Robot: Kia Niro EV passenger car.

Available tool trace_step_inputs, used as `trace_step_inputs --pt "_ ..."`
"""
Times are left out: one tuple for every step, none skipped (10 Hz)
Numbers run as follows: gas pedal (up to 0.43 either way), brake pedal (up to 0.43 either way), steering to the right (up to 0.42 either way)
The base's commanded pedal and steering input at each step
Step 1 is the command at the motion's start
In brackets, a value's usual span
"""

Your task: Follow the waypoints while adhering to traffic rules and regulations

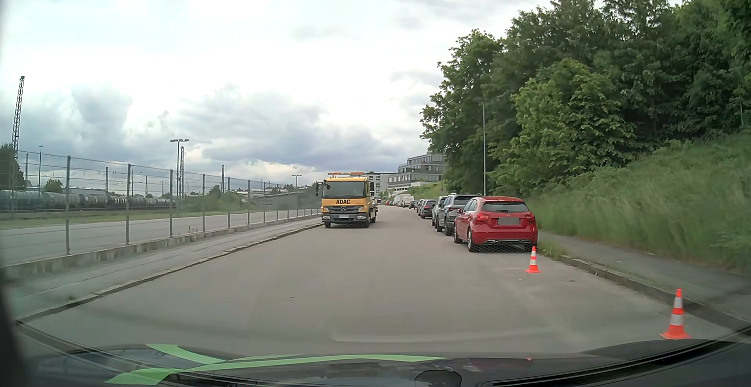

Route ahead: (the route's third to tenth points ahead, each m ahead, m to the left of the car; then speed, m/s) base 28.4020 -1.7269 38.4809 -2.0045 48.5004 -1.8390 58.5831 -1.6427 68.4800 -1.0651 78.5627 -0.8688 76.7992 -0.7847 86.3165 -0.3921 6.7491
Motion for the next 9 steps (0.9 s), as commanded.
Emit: trace_step_inputs --pt "0.067 0.000 0.000" --pt "0.067 0.000 0.000" --pt "0.067 0.000 0.000" --pt "0.067 0.000 0.000" --pt "0.067 0.000 0.000" --pt "0.067 0.000 0.000" --pt "0.067 0.000 0.000" --pt "0.067 0.000 0.000" --pt "0.067 0.000 0.000"
